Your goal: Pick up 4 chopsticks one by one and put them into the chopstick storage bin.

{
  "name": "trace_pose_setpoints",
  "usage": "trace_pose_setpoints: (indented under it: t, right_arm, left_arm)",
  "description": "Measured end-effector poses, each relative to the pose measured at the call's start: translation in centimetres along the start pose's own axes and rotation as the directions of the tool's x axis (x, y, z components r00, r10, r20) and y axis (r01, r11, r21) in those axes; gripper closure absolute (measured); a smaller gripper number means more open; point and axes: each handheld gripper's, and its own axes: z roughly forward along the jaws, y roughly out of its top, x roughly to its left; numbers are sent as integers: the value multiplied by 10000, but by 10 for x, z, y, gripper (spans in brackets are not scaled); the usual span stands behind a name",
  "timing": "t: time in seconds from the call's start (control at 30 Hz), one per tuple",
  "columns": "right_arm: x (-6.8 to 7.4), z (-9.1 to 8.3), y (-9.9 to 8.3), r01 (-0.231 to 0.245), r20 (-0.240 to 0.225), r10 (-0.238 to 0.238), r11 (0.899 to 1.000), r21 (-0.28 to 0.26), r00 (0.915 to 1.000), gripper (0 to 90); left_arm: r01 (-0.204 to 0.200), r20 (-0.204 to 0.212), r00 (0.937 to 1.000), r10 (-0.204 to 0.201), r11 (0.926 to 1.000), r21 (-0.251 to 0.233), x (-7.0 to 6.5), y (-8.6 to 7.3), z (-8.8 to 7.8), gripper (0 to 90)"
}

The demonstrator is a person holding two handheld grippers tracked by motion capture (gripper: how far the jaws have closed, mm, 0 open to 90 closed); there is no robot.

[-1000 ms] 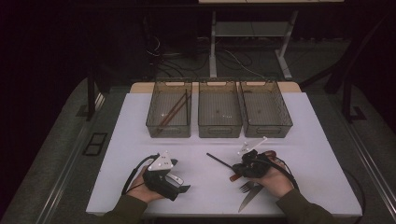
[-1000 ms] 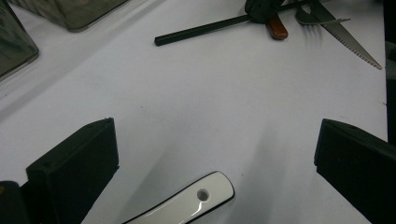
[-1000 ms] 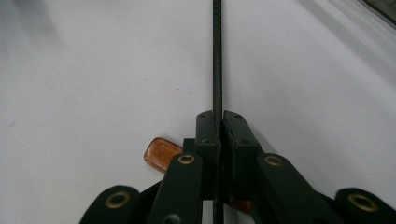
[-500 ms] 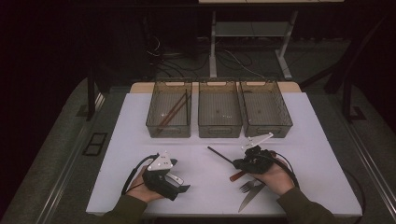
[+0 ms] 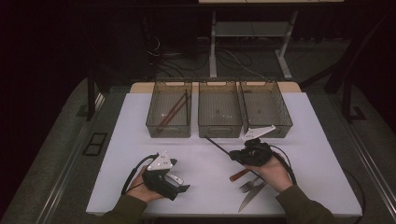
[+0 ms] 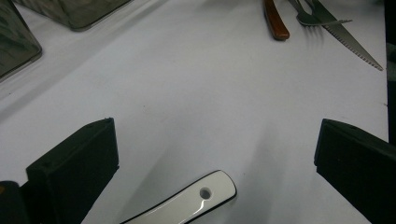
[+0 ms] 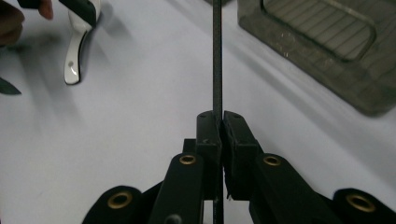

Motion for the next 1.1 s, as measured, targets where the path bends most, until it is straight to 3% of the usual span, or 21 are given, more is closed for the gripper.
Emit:
trace_pose_setpoints:
  t: [0.47,0.87,1.1]
  right_arm:
    - [0,5,28,-2,-38,-2,9958,-913,10000,856]
    - [1,12,71,136,170,-112,9886,-1501,9998,857]
    - [-2,19,96,-31,228,73,9836,-1803,9997,857]
  left_arm:
    - [-30,19,10000,30,10000,3,0,0,0,0]
    - [-13,42,10000,13,10000,2,0,0,0,0]
    - [62,86,9999,-61,10000,-47,0,0,0,0]
